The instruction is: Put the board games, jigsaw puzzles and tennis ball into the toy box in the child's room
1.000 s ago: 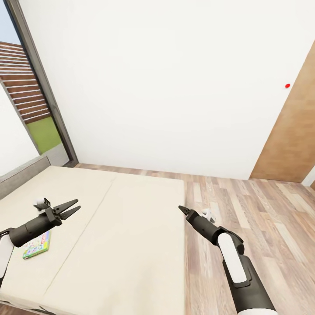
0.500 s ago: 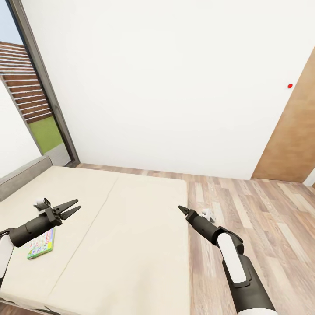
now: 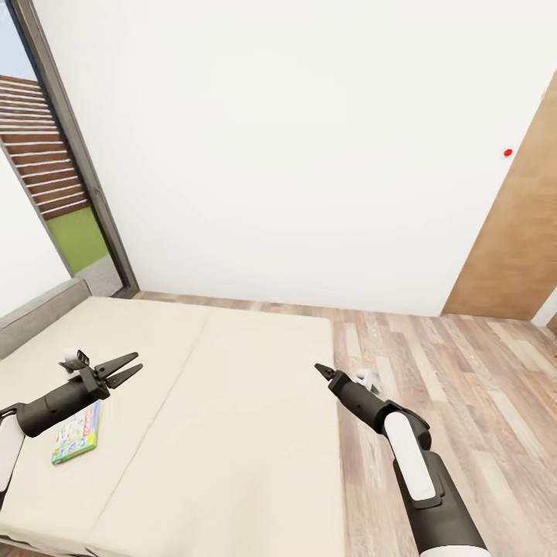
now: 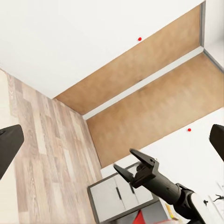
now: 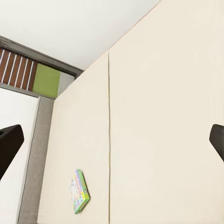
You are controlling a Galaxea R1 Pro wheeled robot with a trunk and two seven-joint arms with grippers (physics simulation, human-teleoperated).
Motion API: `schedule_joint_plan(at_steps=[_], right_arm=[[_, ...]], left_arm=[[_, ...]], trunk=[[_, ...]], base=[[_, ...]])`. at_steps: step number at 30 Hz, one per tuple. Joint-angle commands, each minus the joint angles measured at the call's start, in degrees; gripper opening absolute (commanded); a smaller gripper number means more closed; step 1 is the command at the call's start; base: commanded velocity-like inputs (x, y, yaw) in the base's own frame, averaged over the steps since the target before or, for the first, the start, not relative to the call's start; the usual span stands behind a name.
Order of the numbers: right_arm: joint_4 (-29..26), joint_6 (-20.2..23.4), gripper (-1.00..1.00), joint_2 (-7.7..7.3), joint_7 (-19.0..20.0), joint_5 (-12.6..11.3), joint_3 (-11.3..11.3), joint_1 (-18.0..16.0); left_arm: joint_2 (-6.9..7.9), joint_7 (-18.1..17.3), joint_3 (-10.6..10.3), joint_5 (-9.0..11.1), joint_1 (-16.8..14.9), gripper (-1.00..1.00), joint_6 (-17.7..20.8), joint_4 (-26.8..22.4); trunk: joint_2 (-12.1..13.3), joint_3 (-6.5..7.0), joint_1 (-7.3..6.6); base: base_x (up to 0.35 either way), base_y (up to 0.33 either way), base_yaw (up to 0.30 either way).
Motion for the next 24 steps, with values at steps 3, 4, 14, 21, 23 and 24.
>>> schedule_joint_plan(at_steps=[3,4,14,21,23,24], right_arm=[[-0.04,0.37,1.0,0.07,-0.07,-0.22,0.04,-0.06],[-0.04,0.37,1.0,0.07,-0.07,-0.21,0.12,-0.06],[0.01,0.28,1.0,0.07,-0.07,-0.18,0.61,-0.06],[0.04,0.28,1.0,0.07,-0.07,-0.18,0.61,-0.05],[0.03,0.28,1.0,0.07,-0.07,-0.18,0.61,-0.05],[0.04,0.28,1.0,0.07,-0.07,-0.18,0.62,-0.06]], left_arm=[[0.02,-0.07,0.02,0.12,-0.04,1.0,0.34,0.0],[0.02,-0.07,0.02,0.13,-0.04,1.0,0.34,0.0],[0.02,-0.05,0.02,0.09,-0.04,1.0,0.36,0.0],[0.02,-0.05,0.02,0.08,-0.04,1.0,0.36,0.0],[0.02,-0.05,0.02,0.1,-0.04,1.0,0.34,0.0],[0.02,-0.05,0.02,0.09,-0.04,1.0,0.37,0.0]], trunk=[[-0.12,0.03,0.04],[-0.12,0.07,0.04],[-0.12,0.12,0.04],[-0.12,0.13,0.04],[-0.12,0.16,0.04],[-0.12,0.19,0.04]], base=[[0.0,0.021,-0.153],[0.0,0.012,-0.108],[0.0,0.037,-0.015],[0.033,0.185,-0.006],[0.038,0.063,-0.06],[0.022,0.076,-0.088]])
